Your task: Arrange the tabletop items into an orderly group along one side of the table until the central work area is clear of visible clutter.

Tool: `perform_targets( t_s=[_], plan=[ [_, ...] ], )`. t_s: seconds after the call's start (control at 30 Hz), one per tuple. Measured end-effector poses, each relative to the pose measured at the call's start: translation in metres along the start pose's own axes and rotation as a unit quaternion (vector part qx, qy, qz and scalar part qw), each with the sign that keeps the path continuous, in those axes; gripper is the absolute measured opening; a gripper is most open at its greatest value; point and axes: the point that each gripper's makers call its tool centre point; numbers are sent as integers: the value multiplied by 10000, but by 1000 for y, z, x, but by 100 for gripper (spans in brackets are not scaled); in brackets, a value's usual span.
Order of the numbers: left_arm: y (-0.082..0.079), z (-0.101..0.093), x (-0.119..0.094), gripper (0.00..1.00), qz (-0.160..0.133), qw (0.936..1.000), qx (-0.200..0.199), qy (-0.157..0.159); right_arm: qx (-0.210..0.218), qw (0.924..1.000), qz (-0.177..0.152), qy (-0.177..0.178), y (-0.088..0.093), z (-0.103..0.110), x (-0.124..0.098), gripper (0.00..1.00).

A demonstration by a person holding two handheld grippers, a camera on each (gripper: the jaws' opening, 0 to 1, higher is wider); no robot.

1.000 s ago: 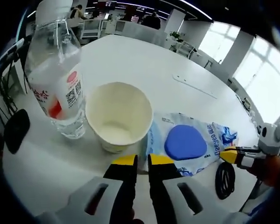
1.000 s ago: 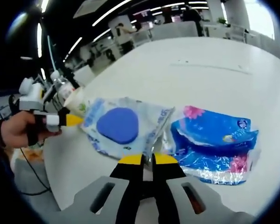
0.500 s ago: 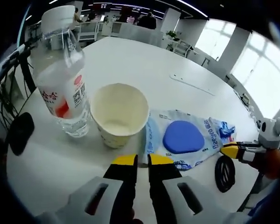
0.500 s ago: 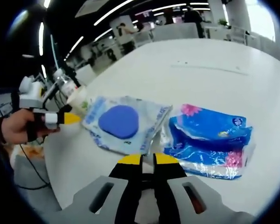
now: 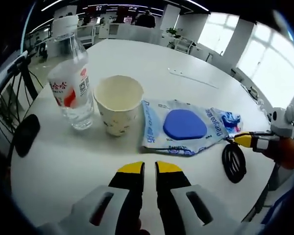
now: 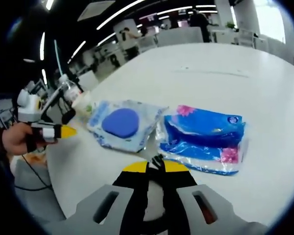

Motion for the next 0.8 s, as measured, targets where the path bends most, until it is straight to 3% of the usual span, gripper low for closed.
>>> perform_targets(
  t_s=[0.37, 0.8],
  plan=[
    [0, -28, -9, 6, -95, 9993, 322, 181, 117, 9998, -103, 155, 13, -22, -26, 8],
    [12, -58, -3, 7, -39, 9980, 444, 447, 369, 9980, -292, 415, 9, -56, -45, 8]
  ],
)
Point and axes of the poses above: the point that each gripper's makers call its tool centre point, and the gripper's own axes: x roughly forward along the fingers, z roughly to its left, y roughly out of its underside, and after that the axes turned 15 degrees about x, right-handed
